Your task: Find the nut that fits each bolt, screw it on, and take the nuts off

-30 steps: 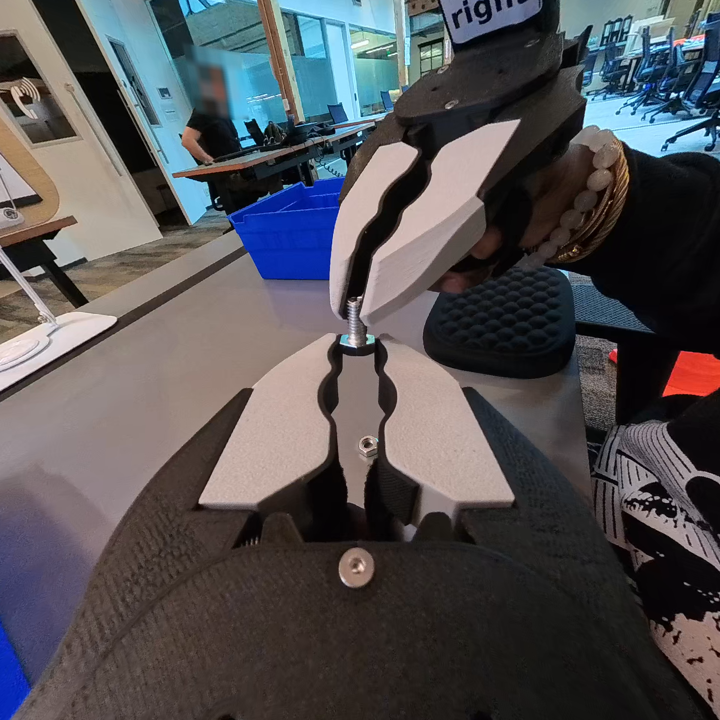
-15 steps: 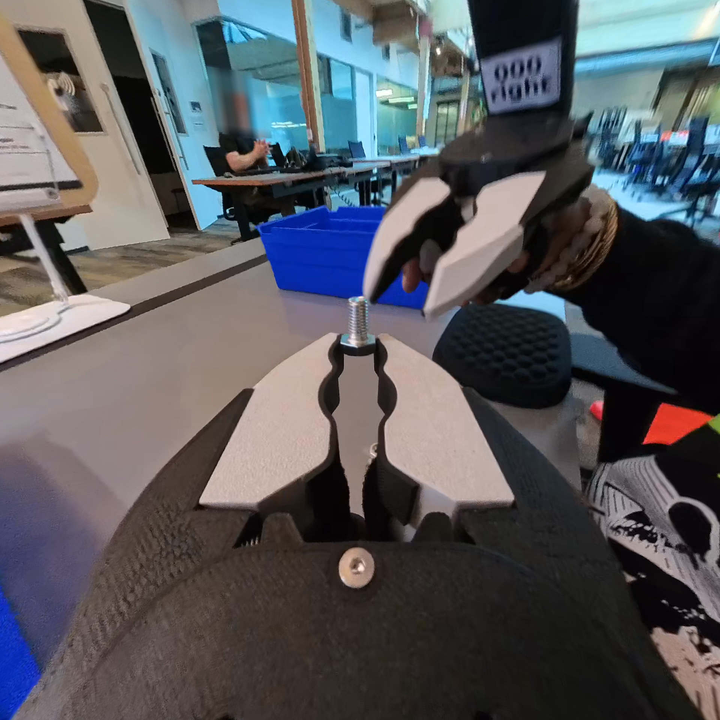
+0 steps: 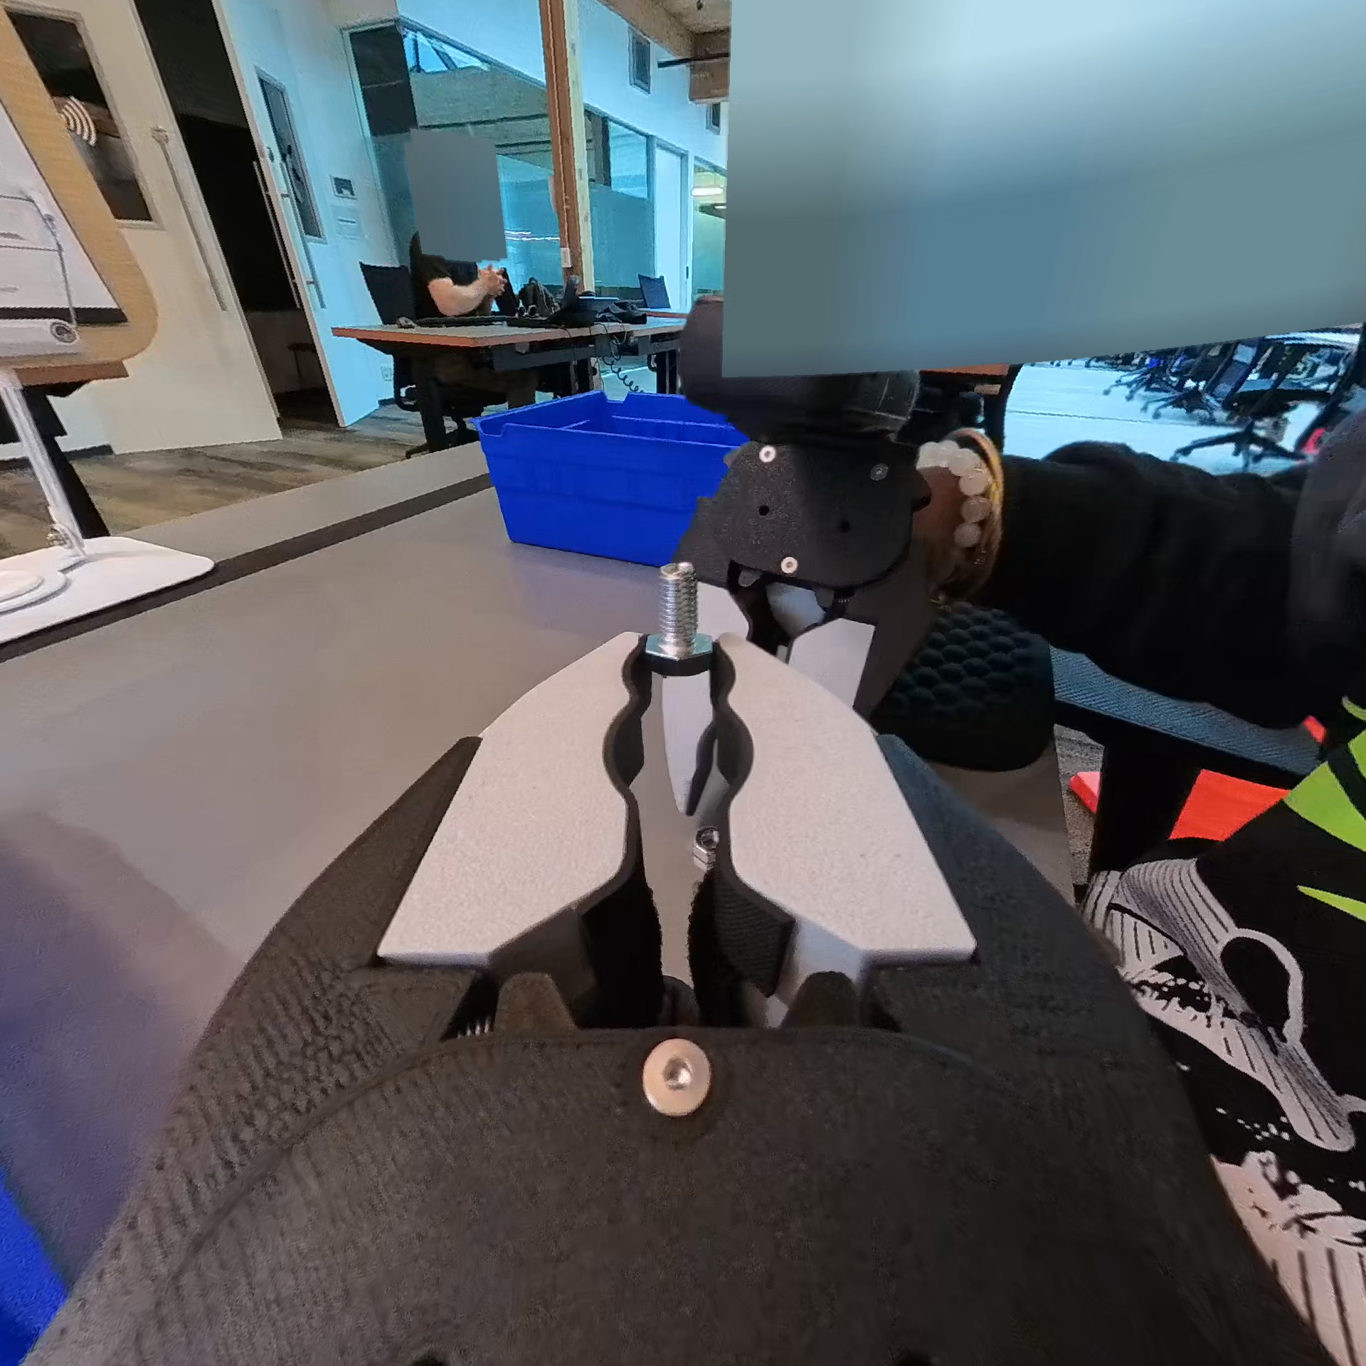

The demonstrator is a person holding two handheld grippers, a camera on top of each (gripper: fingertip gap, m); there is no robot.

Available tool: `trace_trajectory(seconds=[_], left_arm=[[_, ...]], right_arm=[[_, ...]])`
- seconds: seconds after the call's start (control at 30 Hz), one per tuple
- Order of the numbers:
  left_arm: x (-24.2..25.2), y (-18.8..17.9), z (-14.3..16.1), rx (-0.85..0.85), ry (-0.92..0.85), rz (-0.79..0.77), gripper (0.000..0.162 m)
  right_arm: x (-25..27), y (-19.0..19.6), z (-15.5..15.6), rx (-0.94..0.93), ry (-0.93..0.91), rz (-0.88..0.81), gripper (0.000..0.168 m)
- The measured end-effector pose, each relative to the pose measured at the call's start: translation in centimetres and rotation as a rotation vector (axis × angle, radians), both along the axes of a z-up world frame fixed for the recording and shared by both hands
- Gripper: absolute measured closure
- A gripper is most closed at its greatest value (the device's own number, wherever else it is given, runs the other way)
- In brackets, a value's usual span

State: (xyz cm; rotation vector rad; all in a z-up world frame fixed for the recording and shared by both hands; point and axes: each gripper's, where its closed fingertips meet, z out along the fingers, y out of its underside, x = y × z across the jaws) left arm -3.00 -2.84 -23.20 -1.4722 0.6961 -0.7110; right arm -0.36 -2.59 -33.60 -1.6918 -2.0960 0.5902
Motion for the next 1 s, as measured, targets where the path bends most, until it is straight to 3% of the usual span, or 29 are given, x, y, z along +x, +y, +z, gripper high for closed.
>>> trace_trajectory(seconds=[0.23,0.6,0.77,0.9,1.0], left_arm=[[-0.2,0.0,0.2,-0.008,-0.032,-0.006,0.147],[-0.3,-0.2,0.3,-0.019,-0.058,-0.034,0.147],[0.6,-1.2,0.4,0.01,-0.028,-0.108,0.147],[2.7,-2.9,1.0,-0.016,-0.071,-0.254,0.147],[4.3,-3.9,-0.1,-0.058,-0.003,-0.346,0.147]], right_arm=[[-0.5,0.2,-0.4,0.028,-0.122,0.238,0.147],[-0.1,0.6,-0.1,0.04,-0.135,0.245,0.154],[1.3,0.5,5.8,0.032,0.015,0.267,0.154],[1.9,-1.4,12.2,0.037,0.191,0.399,0.154],[1.8,-3.6,14.7,-0.004,0.225,0.52,0.154]])
